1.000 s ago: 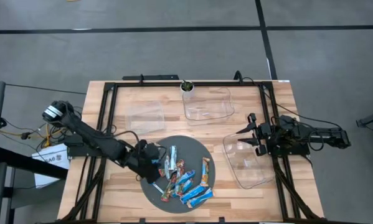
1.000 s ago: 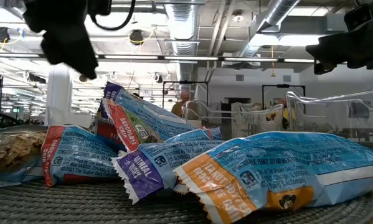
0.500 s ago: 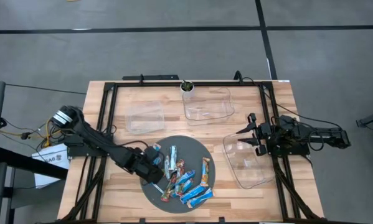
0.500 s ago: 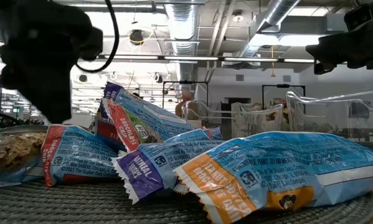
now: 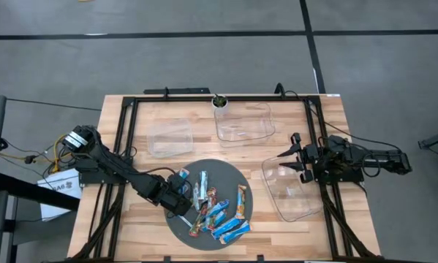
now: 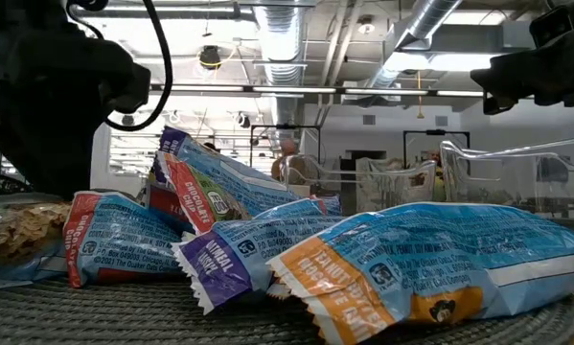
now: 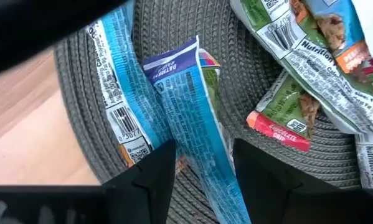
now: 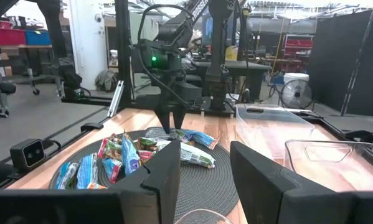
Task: Pick and place Granola Bars by type
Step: Put the blue granola bar into the white bin
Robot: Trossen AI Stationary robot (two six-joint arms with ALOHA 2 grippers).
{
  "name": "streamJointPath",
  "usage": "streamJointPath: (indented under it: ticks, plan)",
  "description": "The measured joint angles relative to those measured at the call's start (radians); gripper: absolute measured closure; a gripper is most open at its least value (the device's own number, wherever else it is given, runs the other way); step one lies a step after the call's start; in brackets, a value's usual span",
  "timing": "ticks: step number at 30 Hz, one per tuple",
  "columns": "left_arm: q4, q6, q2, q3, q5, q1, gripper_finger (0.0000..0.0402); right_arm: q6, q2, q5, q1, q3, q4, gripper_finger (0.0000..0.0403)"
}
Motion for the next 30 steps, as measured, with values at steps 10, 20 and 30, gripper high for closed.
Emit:
streamJointPath:
  ticks: [10, 20, 30]
  plan:
    - [0.038, 0.020, 0.061, -0.008, 0.014, 0.000, 0.0249, 0.000, 0.000, 0.000, 0.000, 0.000, 0.000, 0.0270]
    - [0.059, 0.027, 0.063, -0.005, 0.016, 0.000, 0.0284, 0.000, 0.000, 0.000, 0.000, 0.000, 0.000, 0.0270]
    - [0.134, 0.180, 0.041, -0.005, 0.009, 0.000, 0.0383, 0.000, 0.000, 0.000, 0.000, 0.000, 0.000, 0.0270]
